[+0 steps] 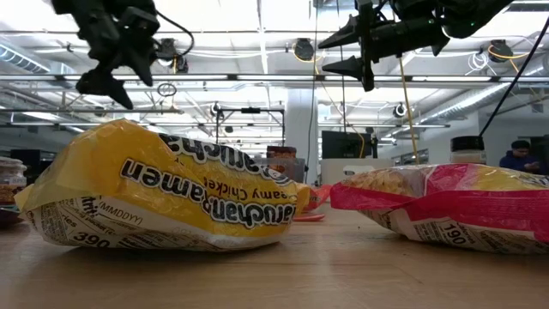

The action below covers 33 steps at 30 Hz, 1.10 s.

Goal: Pick & Place Food Item
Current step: Put the blue noodle pack into the left black bin

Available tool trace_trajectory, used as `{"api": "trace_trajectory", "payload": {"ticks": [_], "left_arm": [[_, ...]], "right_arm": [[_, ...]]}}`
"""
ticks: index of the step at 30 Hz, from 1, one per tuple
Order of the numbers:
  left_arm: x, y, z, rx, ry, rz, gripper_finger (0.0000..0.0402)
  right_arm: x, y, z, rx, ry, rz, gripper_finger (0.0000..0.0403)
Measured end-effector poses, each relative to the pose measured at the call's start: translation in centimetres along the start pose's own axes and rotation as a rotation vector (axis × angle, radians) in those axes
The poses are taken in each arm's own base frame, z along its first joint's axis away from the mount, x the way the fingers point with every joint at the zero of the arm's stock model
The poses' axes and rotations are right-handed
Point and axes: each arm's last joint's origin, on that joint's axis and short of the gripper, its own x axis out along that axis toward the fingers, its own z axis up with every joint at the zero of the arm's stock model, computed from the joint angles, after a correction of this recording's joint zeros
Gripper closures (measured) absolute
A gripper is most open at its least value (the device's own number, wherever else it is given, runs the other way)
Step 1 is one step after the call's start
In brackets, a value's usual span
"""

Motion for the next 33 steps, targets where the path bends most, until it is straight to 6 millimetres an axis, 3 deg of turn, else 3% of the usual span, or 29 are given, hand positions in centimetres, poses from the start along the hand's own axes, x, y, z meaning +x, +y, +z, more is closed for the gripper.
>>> {"api": "trace_trajectory", "payload": {"ticks": [7, 16, 25, 33], "left_arm": [[-1.3, 3.0, -3.2, -0.191, -0.098, -0.103, 0.0160], [1.5, 7.0, -6.2, -0.477, -0.069, -0.055, 0.0171], [2.4, 8.7, -6.0, -0.551, -0.169, 0.134, 0.0172], [3.6, 10.3, -4.8, -0.524, -0.074, 0.248, 0.0172]], "right_arm": [[0.0, 0.0, 0.0, 0.006, 0.000, -0.001, 0.0177], [0.0, 0.0, 0.0, 0.032, -0.001, -0.002, 0.0177], [0.0, 0.0, 0.0, 0.064, -0.001, -0.003, 0.0177], [0.0, 0.0, 0.0, 0.063, -0.001, -0.001, 0.0177]]}}
